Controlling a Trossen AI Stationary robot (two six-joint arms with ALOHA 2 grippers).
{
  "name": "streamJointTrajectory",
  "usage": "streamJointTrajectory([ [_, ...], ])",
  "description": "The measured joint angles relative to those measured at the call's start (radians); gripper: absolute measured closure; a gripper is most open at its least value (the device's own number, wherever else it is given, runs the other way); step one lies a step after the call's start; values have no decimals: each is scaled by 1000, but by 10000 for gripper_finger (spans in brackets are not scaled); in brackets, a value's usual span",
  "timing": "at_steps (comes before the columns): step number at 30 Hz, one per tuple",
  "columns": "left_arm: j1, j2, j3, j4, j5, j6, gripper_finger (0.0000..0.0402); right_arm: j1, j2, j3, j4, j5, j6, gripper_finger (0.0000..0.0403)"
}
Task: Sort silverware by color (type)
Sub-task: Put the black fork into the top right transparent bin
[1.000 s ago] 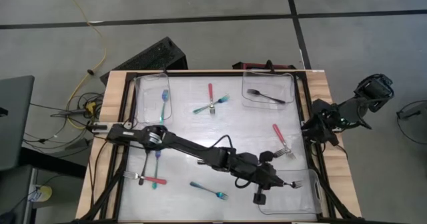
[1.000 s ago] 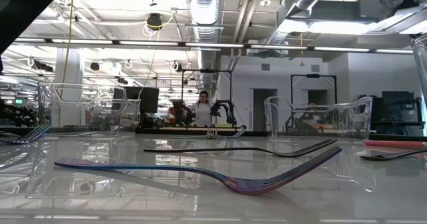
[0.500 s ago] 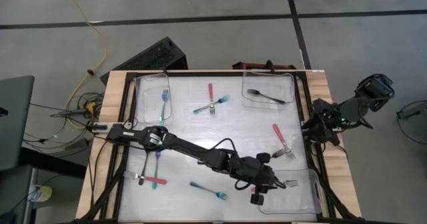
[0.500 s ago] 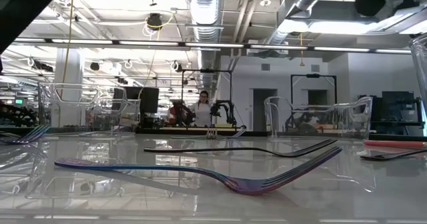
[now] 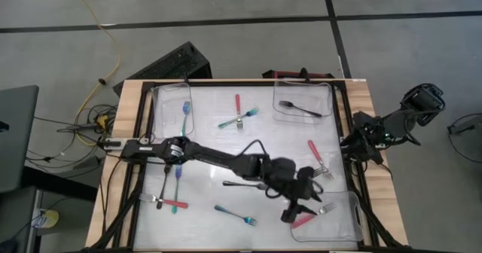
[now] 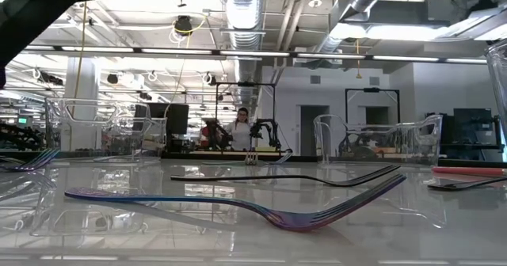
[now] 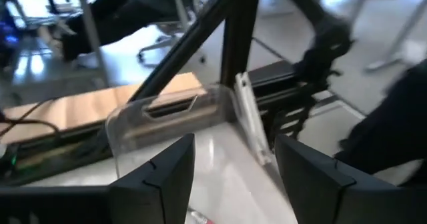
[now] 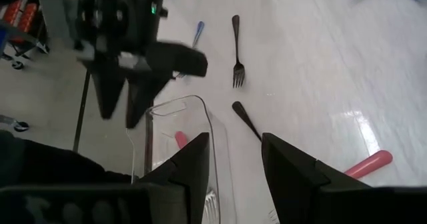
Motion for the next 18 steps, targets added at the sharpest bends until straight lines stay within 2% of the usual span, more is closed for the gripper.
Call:
streamJointTrajectory([
  [3,20,-52,-20,-76,38,15,222,0,1,0,0,0,0,243],
  [6,29,-113,-9,-285,9,107,230,0,1,-1,-1,0,15,243],
  [13,24,-309,-7,-747,-261,314,236,0,2,-1,0,60,42,243],
  [18,21,-431,-7,-1003,-440,384,236,-1,34,-1,32,83,-9,243],
])
